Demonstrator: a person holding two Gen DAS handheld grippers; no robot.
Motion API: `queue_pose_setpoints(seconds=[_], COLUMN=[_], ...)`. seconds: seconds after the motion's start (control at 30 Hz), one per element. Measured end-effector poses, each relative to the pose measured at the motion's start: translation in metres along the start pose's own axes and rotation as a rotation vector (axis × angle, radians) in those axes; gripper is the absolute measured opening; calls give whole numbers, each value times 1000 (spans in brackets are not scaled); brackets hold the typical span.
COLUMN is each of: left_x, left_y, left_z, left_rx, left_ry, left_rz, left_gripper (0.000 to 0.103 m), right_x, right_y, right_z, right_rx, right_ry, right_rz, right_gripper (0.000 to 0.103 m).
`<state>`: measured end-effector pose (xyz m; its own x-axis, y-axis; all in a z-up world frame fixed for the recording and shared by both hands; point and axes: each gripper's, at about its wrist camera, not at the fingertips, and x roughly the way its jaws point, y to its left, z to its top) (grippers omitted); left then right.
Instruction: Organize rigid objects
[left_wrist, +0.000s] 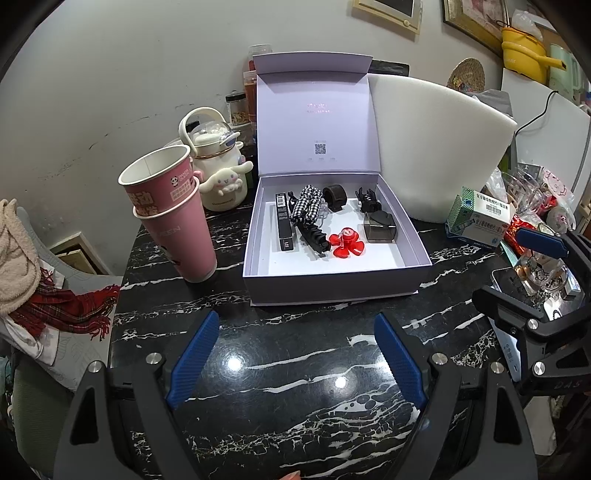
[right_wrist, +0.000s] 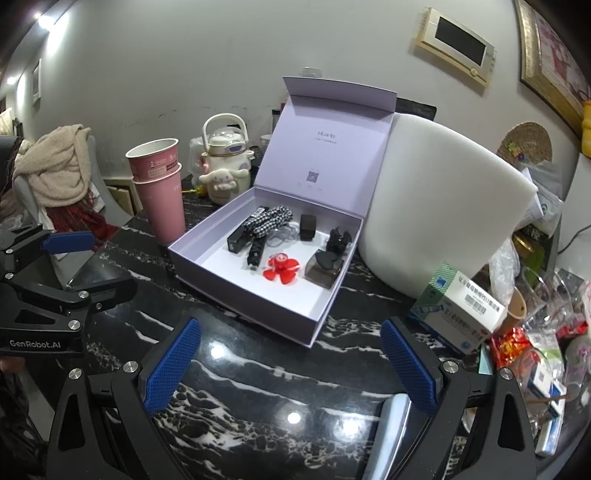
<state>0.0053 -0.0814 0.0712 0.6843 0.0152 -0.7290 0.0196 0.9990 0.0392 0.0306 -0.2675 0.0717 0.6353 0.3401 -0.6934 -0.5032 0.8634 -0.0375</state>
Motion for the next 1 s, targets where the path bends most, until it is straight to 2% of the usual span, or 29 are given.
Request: queue_pose_setpoints(seconds=[1.0], left_x=[5], left_y=[-11], left_z=[3], left_rx=[24], left_ry=[17], left_rz=[-4], left_gripper=[86], right_x=[6], right_y=[-12], right_z=[-2], right_rx=[17], right_ry=[20], right_rz=[-7], right_gripper=[99])
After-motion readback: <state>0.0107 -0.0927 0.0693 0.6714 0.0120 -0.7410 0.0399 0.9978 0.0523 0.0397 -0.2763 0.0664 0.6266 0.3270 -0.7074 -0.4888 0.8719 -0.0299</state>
